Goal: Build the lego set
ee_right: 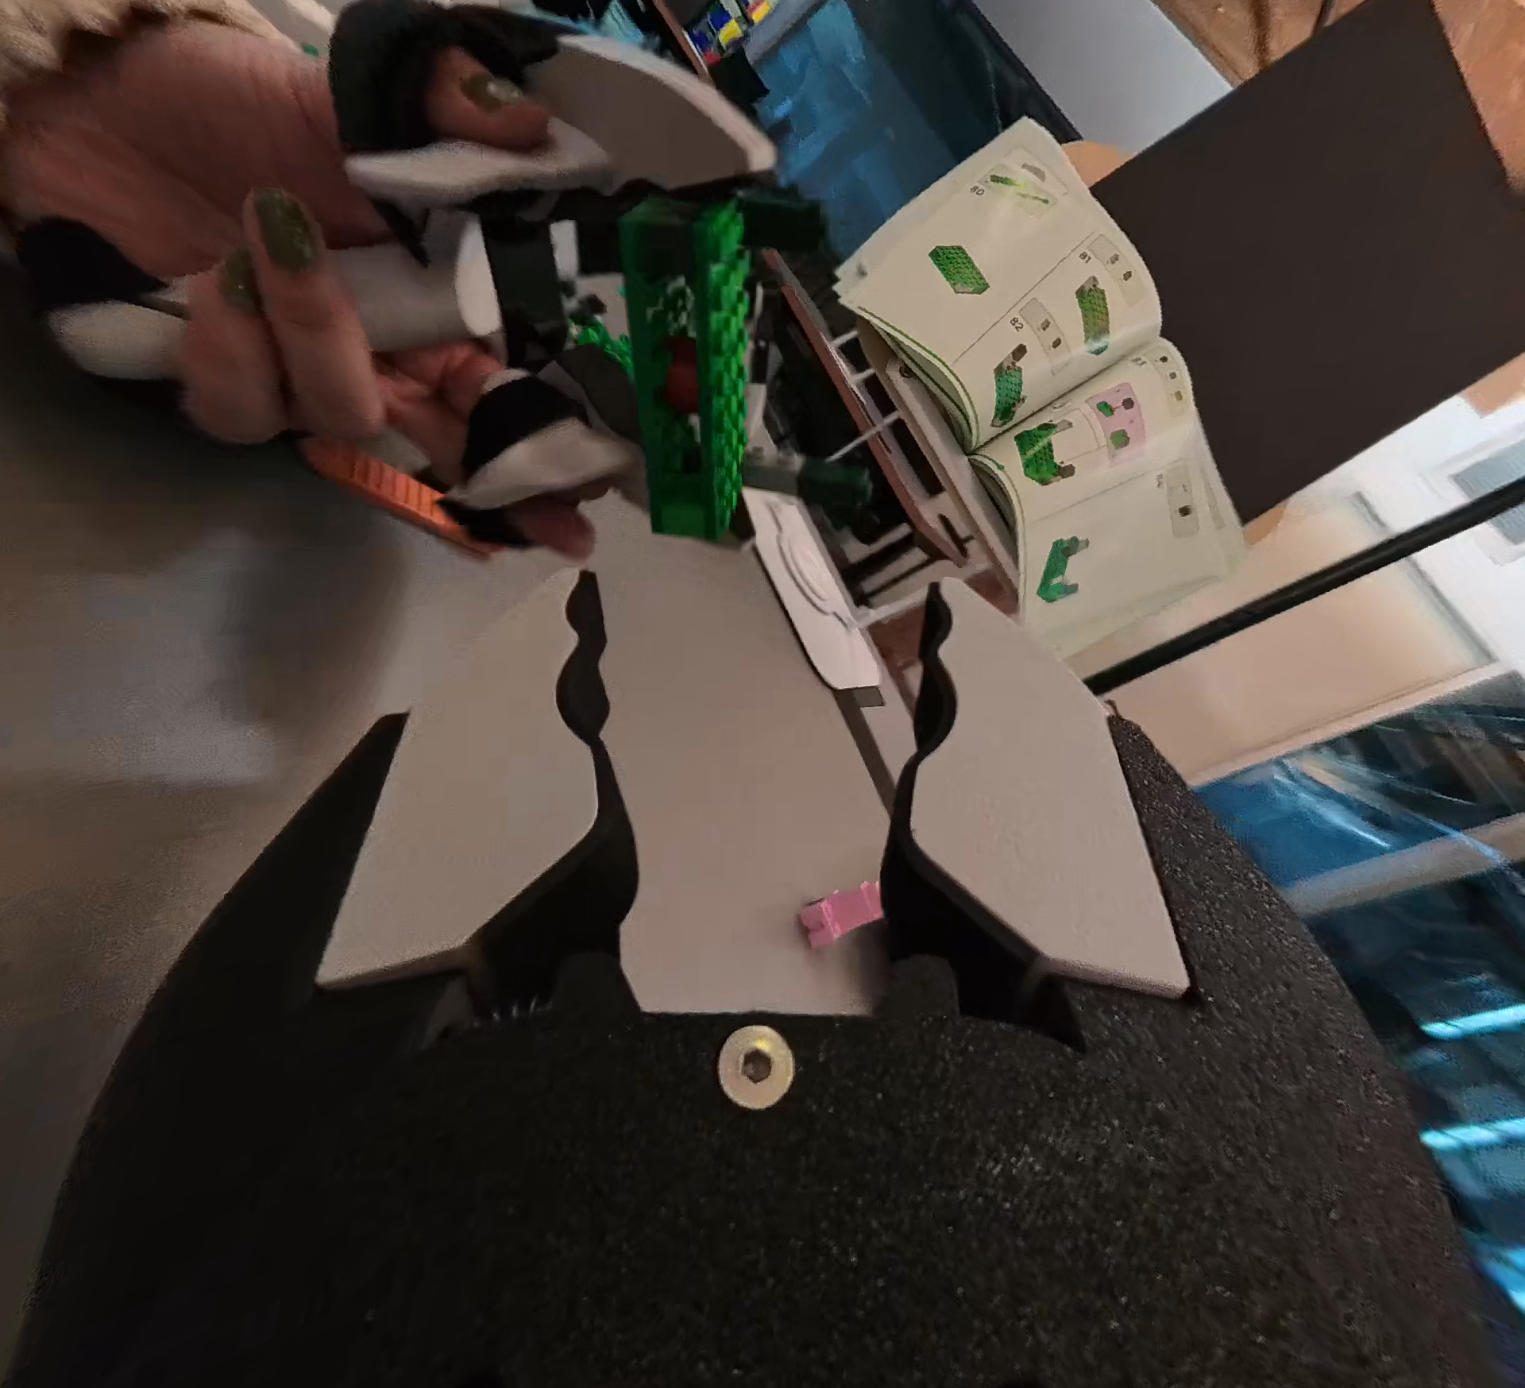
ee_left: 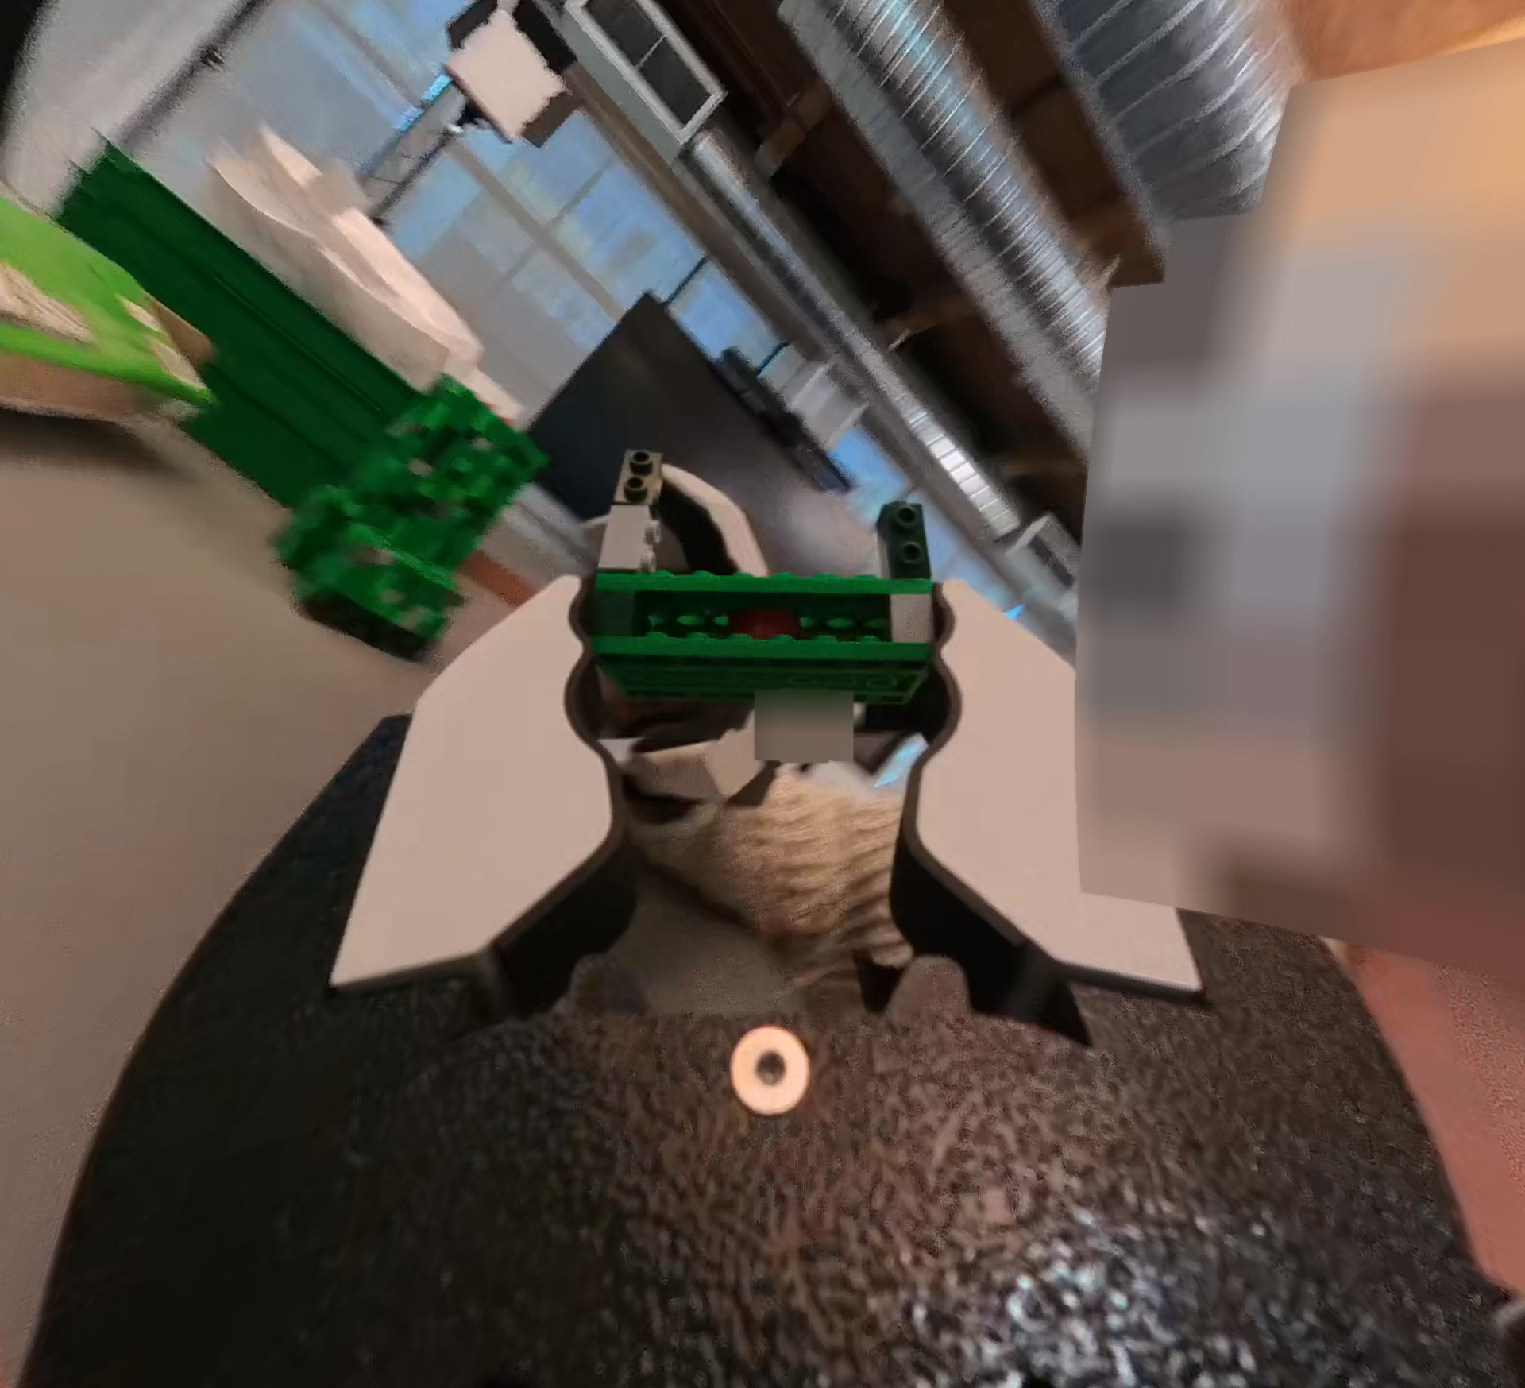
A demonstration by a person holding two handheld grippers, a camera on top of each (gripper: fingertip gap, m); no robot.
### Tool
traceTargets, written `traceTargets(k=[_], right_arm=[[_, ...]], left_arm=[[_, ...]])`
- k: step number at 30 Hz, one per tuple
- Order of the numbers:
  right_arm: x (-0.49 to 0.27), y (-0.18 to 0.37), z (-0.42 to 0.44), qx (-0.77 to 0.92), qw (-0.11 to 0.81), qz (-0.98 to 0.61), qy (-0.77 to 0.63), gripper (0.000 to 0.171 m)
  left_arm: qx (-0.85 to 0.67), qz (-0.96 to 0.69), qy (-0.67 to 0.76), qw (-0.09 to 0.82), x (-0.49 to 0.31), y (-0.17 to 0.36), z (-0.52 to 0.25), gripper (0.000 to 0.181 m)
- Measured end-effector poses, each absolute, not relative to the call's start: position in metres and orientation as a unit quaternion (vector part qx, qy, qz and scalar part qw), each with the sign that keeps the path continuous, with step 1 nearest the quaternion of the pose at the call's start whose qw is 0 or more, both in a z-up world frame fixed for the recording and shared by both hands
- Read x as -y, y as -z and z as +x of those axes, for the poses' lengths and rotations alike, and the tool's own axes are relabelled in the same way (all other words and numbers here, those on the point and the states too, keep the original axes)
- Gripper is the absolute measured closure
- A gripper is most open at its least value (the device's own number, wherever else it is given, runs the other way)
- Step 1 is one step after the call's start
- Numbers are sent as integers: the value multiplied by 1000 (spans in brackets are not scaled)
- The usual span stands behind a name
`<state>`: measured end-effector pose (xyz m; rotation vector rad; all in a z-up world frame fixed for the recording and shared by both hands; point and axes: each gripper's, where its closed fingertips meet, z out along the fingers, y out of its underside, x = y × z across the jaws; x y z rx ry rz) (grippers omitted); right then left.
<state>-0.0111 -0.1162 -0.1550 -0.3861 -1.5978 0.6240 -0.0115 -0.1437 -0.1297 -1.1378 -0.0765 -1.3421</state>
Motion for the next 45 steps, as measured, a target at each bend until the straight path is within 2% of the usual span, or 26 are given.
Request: traceTargets(k=[2, 4, 6, 8, 10, 15, 17, 18, 19, 21, 23, 25, 29, 33, 35, 37, 38, 40, 43, 45], right_arm=[[110, 152, -4, 696, 599, -197, -343, 110], [108, 148, -1, 678, 519, -250, -457, 123], [104, 144, -5, 646, 431, -321, -542, 123], [106, 139, -11, 604, 337, -382, -612, 116], [114, 138, -17, 586, 261, -419, -643, 111], [141, 165, -28, 609, 105, -474, -627, 105], [150, 175, -28, 623, 67, -476, -617, 111], [154, 176, -27, 630, 51, -466, -619, 122], [157, 177, -26, 635, 42, -463, -617, 131], [155, 183, -26, 657, 38, -462, -595, 133], [139, 194, -24, 699, 51, -464, -541, 134], [111, 214, -21, 766, 92, -467, -433, 135], [76, 247, 0, 872, 97, -429, -216, 135], [71, 270, 13, 911, 65, -392, -109, 134], [76, 267, 10, 911, 77, -386, -122, 132], [75, 258, 7, 907, 110, -385, -132, 117], [74, 251, 5, 901, 132, -387, -144, 115], [85, 233, 0, 882, 178, -376, -219, 120], [103, 211, -5, 843, 230, -354, -334, 145], [102, 216, -6, 837, 227, -361, -344, 146]], left_arm=[[-8, -553, 480, 680, 140, 134, -23, 106], [-61, -610, 340, 713, 135, 140, -32, 106], [-131, -654, 173, 725, 129, 148, -35, 106], [-185, -662, 6, 726, 126, 152, -37, 106], [-220, -652, -109, 717, 124, 154, -35, 106], [-292, -630, -196, 693, 122, 164, -17, 106], [-302, -627, -200, 690, 122, 166, -13, 106], [-307, -628, -201, 686, 122, 168, -12, 106], [-312, -627, -202, 684, 122, 169, -10, 106], [-320, -630, -206, 677, 121, 174, -8, 103], [-318, -651, -199, 660, 119, 182, -12, 82], [-309, -677, -189, 641, 116, 193, -20, 71], [-302, -694, -149, 637, 115, 199, -23, 70], [-293, -707, -104, 635, 116, 202, -20, 71], [-287, -713, -93, 633, 116, 204, -20, 71], [-279, -717, -83, 633, 116, 204, -22, 71], [-275, -719, -77, 633, 115, 205, -22, 71], [-271, -724, -67, 631, 115, 206, -23, 71], [-279, -723, -65, 629, 116, 207, -21, 73], [-286, -721, -67, 628, 116, 208, -19, 74]])
